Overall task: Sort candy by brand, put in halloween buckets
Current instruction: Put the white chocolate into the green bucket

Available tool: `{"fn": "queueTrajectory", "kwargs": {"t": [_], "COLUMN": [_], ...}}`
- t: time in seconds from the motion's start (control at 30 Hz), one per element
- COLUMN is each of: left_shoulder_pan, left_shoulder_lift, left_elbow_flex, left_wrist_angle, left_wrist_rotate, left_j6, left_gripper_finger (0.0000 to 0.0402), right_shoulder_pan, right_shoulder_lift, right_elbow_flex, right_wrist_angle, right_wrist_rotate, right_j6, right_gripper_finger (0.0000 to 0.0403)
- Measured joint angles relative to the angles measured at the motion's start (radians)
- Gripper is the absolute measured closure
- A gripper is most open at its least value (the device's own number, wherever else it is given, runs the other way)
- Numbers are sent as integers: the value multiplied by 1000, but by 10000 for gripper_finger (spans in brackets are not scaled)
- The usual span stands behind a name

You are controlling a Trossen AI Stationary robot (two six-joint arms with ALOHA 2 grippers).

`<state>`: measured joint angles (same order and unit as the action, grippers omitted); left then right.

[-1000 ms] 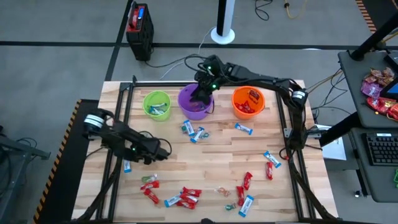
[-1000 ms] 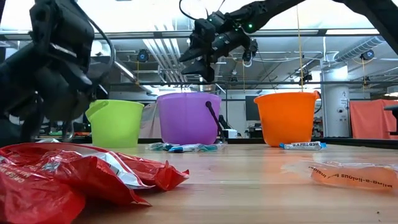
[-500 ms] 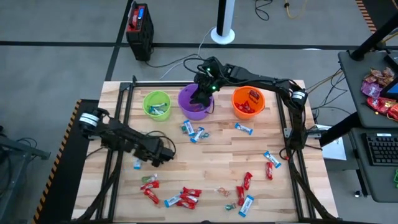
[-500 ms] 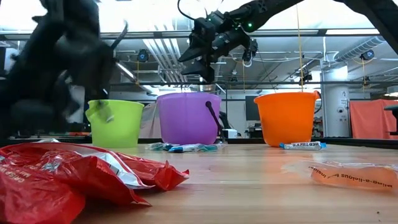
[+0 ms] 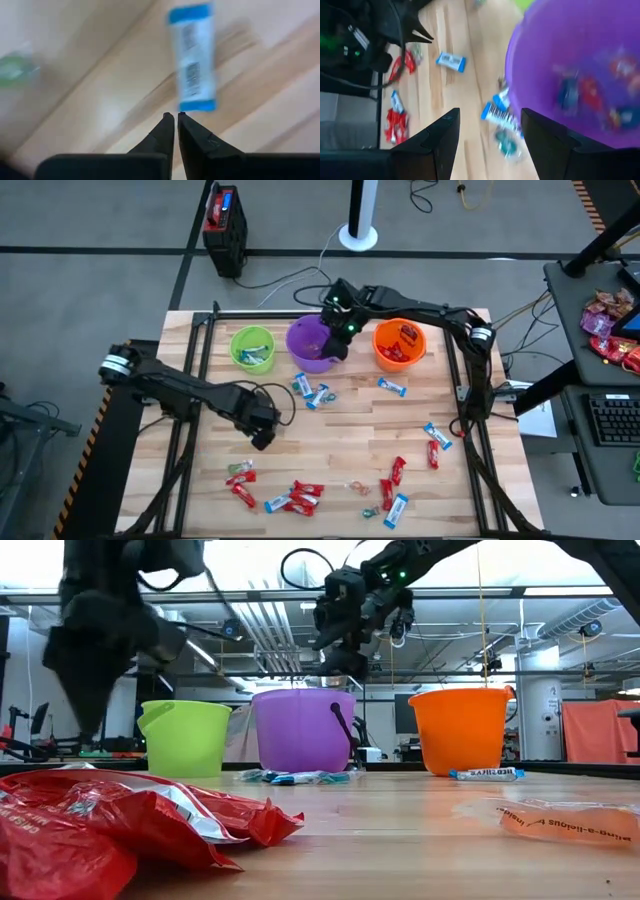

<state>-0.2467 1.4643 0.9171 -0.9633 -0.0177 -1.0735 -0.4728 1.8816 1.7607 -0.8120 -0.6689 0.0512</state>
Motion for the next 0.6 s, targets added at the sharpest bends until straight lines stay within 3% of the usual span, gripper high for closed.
{"fn": "queueTrajectory", "kwargs": {"t": [0.07,0.2,0.3,0.47,0.6], "left_shoulder_pan": [-3,-28,-24,-25,-24], "left_shoulder_lift": [-22,-117,-215,-349,-401], "left_elbow_flex": [-8,-82,-210,-428,-501], "left_wrist_angle": [105,261,494,728,851], "left_wrist_rotate": [-25,-185,-178,-86,-156], "left_j6": [71,318,443,485,377], "left_gripper_finger": [374,343,345,386,394], "right_shoulder_pan": [0,0,1,9,25], "right_shoulder_lift": [-9,-48,-90,-156,-200], "right_elbow_flex": [0,0,0,0,0], "right_wrist_angle": [-64,-175,-199,-200,-199], "right_wrist_rotate": [6,53,85,159,212], "right_j6": [7,-2,-6,20,64], "right_gripper_finger": [200,200,200,200,200]}}
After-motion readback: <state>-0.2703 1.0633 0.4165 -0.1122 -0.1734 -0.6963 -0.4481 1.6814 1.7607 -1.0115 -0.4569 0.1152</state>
